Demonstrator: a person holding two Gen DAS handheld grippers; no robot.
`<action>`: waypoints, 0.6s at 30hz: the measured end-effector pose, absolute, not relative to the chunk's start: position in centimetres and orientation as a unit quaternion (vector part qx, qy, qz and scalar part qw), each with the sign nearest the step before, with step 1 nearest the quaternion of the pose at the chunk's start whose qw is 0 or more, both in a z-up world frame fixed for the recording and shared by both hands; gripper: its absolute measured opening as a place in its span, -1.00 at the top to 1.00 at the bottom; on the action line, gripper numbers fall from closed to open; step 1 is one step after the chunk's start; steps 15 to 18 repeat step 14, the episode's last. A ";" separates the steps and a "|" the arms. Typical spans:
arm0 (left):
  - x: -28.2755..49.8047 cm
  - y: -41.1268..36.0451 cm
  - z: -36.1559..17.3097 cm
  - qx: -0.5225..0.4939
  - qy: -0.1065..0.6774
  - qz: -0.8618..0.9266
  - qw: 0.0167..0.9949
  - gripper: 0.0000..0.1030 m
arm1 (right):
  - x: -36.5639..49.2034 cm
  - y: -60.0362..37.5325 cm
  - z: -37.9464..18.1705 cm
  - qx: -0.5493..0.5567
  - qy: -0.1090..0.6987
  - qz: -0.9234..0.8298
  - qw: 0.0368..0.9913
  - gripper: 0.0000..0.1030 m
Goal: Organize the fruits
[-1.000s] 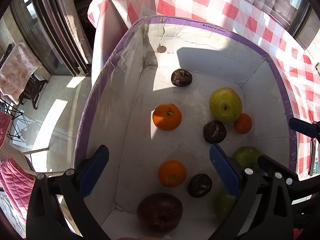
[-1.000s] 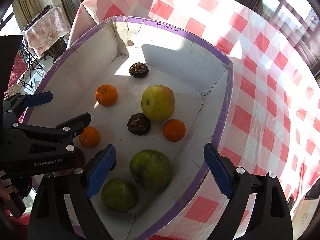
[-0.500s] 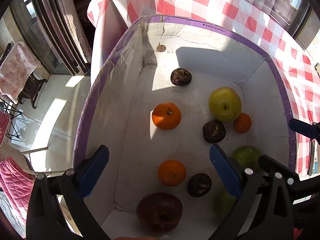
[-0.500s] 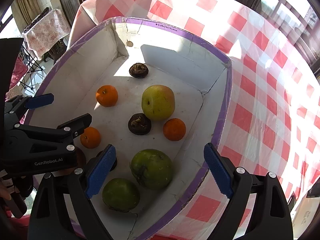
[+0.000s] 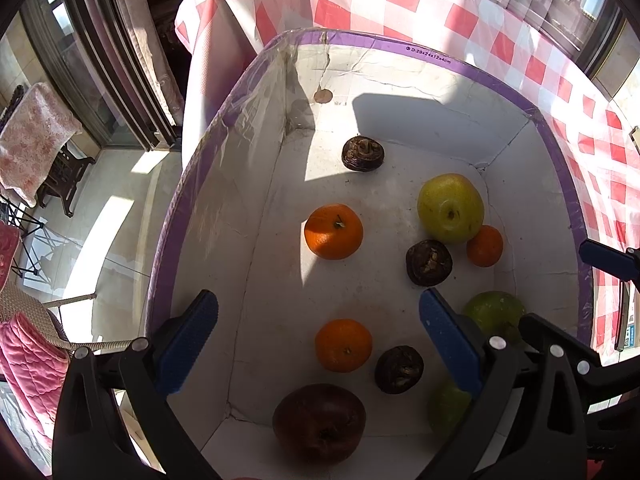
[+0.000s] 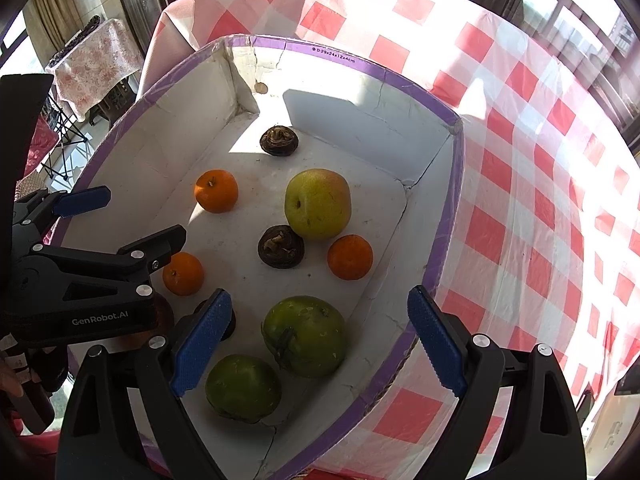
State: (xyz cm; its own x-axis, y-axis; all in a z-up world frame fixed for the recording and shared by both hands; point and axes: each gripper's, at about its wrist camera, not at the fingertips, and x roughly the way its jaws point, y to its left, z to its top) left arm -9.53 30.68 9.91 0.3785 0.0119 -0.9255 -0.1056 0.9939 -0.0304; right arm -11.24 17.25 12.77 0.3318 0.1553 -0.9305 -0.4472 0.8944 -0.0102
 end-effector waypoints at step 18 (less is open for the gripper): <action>-10.0 30.5 9.9 -0.041 0.575 0.054 0.816 -0.96 | -11.7 16.8 12.6 -0.109 0.542 0.203 0.808 -0.67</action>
